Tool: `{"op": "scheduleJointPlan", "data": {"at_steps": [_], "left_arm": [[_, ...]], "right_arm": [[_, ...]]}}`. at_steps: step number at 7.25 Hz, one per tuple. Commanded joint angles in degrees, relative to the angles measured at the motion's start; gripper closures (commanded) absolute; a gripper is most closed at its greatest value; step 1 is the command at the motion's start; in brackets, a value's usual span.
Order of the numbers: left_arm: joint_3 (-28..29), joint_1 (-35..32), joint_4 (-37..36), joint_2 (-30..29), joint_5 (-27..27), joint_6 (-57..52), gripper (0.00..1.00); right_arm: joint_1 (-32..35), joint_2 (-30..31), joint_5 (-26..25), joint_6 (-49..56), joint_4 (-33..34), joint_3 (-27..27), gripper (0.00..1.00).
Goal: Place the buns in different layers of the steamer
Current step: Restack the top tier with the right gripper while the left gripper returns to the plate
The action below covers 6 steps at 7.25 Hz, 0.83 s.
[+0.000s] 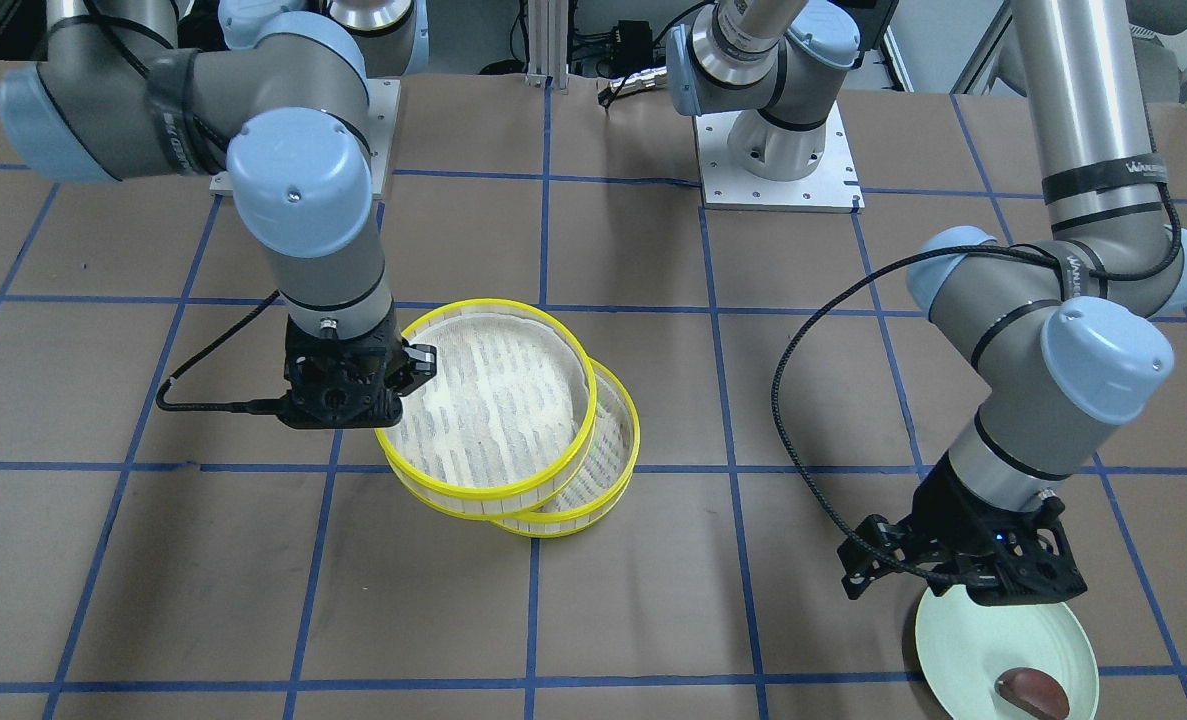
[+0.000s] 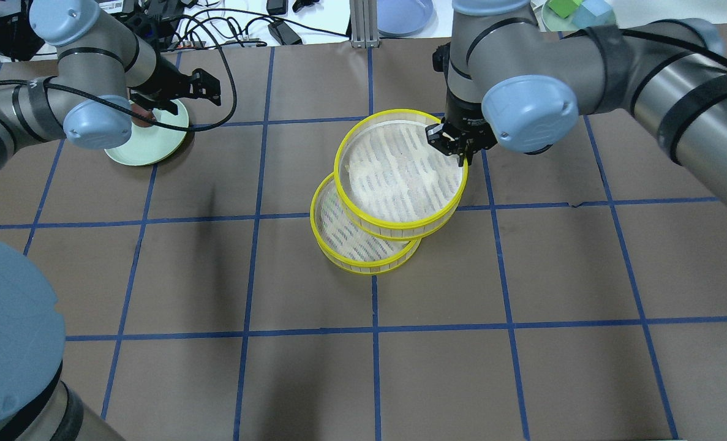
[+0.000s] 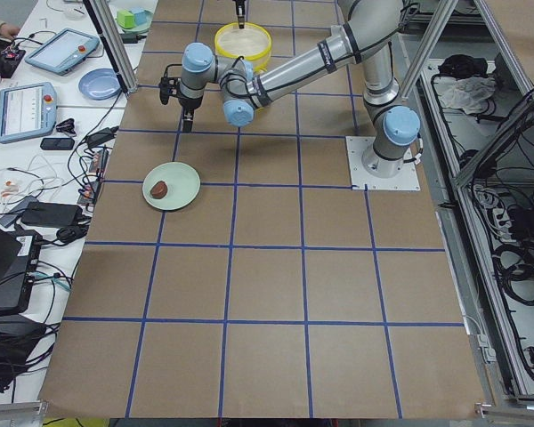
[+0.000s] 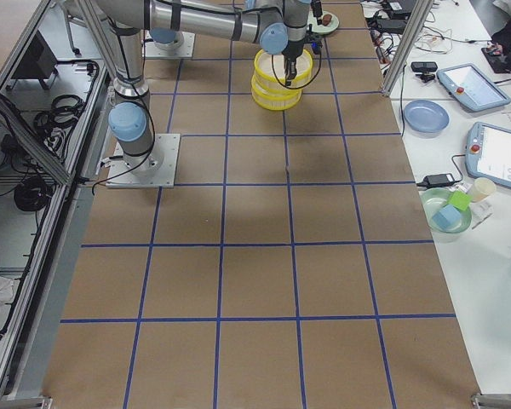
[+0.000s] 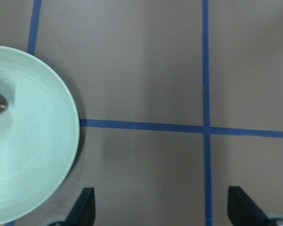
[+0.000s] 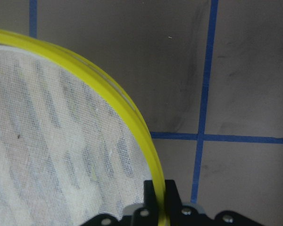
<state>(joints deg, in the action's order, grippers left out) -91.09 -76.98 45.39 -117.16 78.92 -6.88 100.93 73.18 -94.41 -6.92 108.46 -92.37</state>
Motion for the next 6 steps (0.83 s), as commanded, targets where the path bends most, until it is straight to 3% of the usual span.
{"op": "scheduleJointPlan", "data": {"at_steps": [1,3,6], "left_arm": [[0.47,4.11,-1.97,-4.2,3.14,-4.09,0.0],[2.66,5.34,-10.2,-8.33,5.01,-14.32,0.0],[7.15,5.7,-13.2,-14.05,7.21,-23.47,0.03]], "right_arm": [[2.16,-2.34,0.36,-1.61,2.37,-0.97,1.0],[3.39,-3.21,-0.06,-1.61,3.68,-2.19,1.0],[4.09,-3.74,0.02,-1.61,5.27,-3.26,1.0]]}}
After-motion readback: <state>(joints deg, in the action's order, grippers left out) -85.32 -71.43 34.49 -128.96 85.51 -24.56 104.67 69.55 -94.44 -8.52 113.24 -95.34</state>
